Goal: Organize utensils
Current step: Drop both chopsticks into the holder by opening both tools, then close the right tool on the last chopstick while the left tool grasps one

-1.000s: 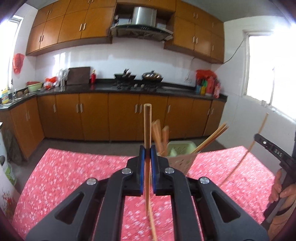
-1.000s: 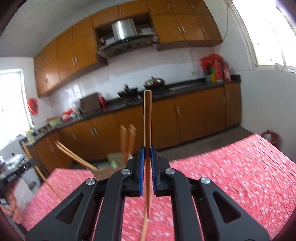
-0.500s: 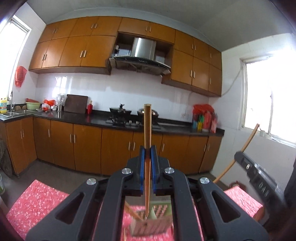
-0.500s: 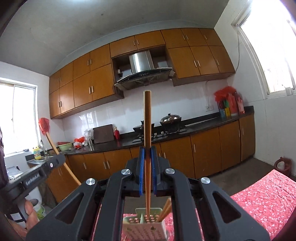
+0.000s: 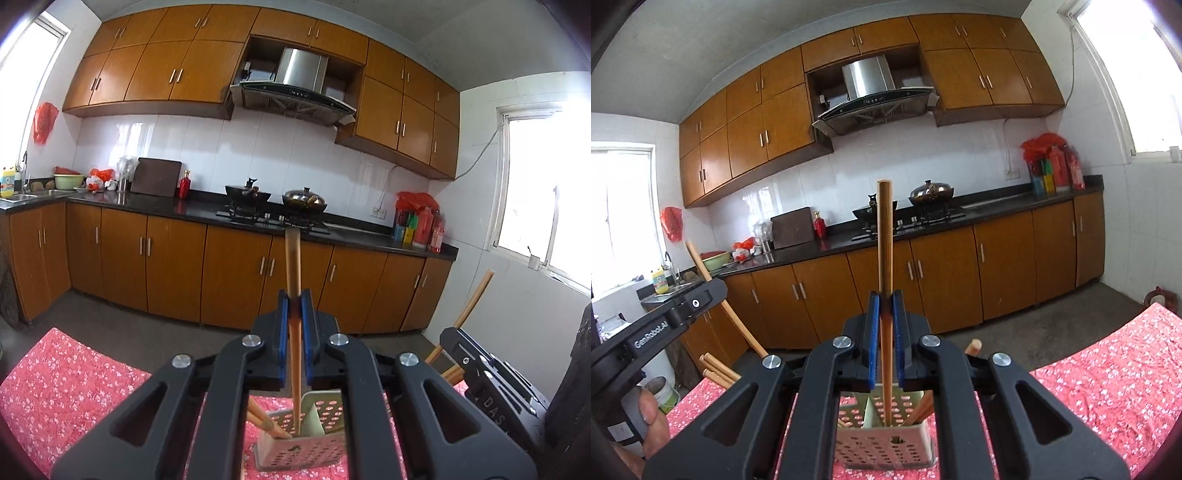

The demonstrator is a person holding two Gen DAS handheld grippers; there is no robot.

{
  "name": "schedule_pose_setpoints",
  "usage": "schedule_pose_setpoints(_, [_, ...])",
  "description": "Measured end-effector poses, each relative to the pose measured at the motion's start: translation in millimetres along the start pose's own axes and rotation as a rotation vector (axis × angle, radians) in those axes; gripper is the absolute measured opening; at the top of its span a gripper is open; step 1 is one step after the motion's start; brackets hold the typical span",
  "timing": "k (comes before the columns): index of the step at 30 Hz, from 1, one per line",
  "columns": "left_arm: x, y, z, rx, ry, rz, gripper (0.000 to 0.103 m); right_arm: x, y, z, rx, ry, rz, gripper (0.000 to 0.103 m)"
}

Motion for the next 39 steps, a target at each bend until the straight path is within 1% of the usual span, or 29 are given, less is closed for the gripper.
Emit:
schedule_pose_setpoints(1, [-0.9,-0.6,0.7,0.003,0.002,0.002,0.013,-0.3,-0.8,-0.3,0.002,0.003,0.006,0.009])
schedule_pose_setpoints(3, [1.4,-4.8,2.1,0.014,0.009,-0.005,0.02,2.6,-3.2,-1.2,0.005,0.014,0.011,0.009])
schedule_pose_setpoints(5, [4.5,-10.2,3.4,0.022,0.012,-0.014,0.025,6.3,-8.2,-0.3,0.007,0.015,0.009,0.011])
schedule_pose_setpoints(7, [7.5,-17.3,6.4,0.031,0.01,-0.019,0.026,12.8,-15.0,-0.2,0.001,0.011,-0.001,0.023])
schedule_pose_setpoints(9, [10.3,-25.4,9.8,0.035,0.004,-0.025,0.029,17.9,-23.3,-1.0,-0.006,0.006,-0.01,0.027])
schedule_pose_setpoints(13, [14.8,-48.1,18.9,0.052,-0.007,-0.033,0.032,19.3,-46.2,-7.8,-0.028,0.001,-0.009,0.027])
schedule_pose_setpoints(14, [13.2,-57.1,23.1,0.057,-0.007,-0.032,0.034,16.0,-54.0,-11.6,-0.036,0.004,-0.004,0.027])
schedule_pose_setpoints(15, [10.6,-64.0,27.1,0.056,-0.009,-0.028,0.04,9.7,-61.7,-16.5,-0.045,0.008,0.008,0.028])
schedule_pose_setpoints(16, [6.1,-70.5,30.4,0.052,-0.013,-0.021,0.043,1.6,-67.8,-22.0,-0.057,0.011,0.025,0.028])
schedule_pose_setpoints(17, [-2.4,-78.0,35.2,0.051,-0.014,-0.008,0.047,-6.7,-70.5,-27.5,-0.069,0.014,0.045,0.028])
schedule_pose_setpoints(19, [-20.2,-86.4,43.9,0.068,-0.006,0.022,0.048,-34.1,-72.8,-42.2,-0.098,0.021,0.118,0.029])
schedule_pose_setpoints(21, [-48.8,-91.8,54.7,0.105,0.022,0.067,0.048,-67.7,-71.1,-56.2,-0.127,0.029,0.208,0.029])
schedule_pose_setpoints(22, [-63.5,-91.7,60.2,0.125,0.039,0.093,0.049,-92.8,-68.7,-65.4,-0.143,0.04,0.272,0.029])
schedule_pose_setpoints(23, [-88.6,-88.4,67.7,0.144,0.06,0.154,0.049,-115.4,-66.4,-72.7,-0.16,0.049,0.329,0.029])
schedule_pose_setpoints(25, [-127.8,-83.3,80.5,0.162,0.068,0.246,0.049,-153.1,-62.0,-79.0,-0.172,0.059,0.429,0.029])
schedule_pose_setpoints(27, [-159.2,-79.2,91.6,0.187,0.076,0.323,0.049,-184.3,-59.7,-78.0,-0.161,0.069,0.508,0.027])
schedule_pose_setpoints(29, [-192.4,-78.1,102.0,0.197,0.06,0.402,0.049,-211.9,-56.6,-69.5,-0.127,0.087,0.582,0.025])
schedule_pose_setpoints(31, [-215.5,-78.2,109.9,0.205,0.04,0.456,0.049,-228.9,-53.1,-60.5,-0.105,0.088,0.631,0.024])
schedule_pose_setpoints(34, [-236.3,-80.0,111.3,0.203,0.034,0.491,0.049,-246.1,-50.9,-48.6,-0.092,0.063,0.675,0.021])
schedule_pose_setpoints(36, [-242.9,-81.2,110.1,0.196,0.035,0.507,0.049,-253.9,-48.6,-46.2,-0.092,0.053,0.692,0.021])
schedule_pose_setpoints(39, [-247.3,-81.1,102.2,0.182,0.046,0.521,0.049,-257.5,-46.0,-44.5,-0.106,0.031,0.692,0.015])
Point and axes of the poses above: each gripper's, at about its wrist camera, not at the fingertips, and y roughly the way its jaws point, z to its left, x to its top, the point moved 9 cm from there along y, roughly the way its jaws point, and after that the axes turned 3 degrees about x, right-handed, at the moved point
